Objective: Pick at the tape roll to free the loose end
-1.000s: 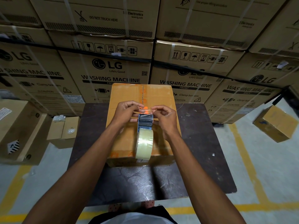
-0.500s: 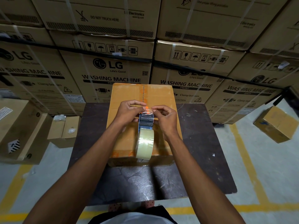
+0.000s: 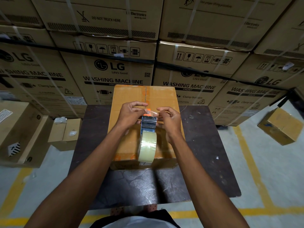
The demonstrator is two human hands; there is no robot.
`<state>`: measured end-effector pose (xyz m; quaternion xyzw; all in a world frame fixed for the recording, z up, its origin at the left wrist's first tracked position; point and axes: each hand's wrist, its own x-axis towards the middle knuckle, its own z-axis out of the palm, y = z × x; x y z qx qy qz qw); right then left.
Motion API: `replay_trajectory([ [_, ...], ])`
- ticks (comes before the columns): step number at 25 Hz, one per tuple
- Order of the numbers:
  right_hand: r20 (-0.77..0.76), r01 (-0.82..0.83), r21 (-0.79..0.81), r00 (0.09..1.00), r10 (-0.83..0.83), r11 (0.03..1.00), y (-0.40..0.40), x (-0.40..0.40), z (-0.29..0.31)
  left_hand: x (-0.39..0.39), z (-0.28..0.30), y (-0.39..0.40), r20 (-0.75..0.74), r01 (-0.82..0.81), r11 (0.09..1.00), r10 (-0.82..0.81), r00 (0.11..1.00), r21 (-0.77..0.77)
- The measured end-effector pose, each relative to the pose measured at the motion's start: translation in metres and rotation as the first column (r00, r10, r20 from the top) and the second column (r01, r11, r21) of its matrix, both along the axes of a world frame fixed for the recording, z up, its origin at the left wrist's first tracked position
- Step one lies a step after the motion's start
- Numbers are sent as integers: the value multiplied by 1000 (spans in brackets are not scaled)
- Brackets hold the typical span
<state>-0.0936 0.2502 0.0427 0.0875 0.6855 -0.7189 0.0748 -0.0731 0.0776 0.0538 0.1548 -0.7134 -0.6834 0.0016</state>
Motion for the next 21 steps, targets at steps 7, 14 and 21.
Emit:
replay_trajectory([
  [7,-9,-107,165,994,110,980,-5,-7,-4,3,-3,3,-69,-63,997,59,996,-48],
  [14,-15,-77,192,997,82,978,-9,-10,-8,3,-6,2,-85,-91,990,82,993,-106],
  [21,-36,-81,222,995,92,972,-9,-12,-9,2,-7,1,-89,-91,986,79,993,-140],
])
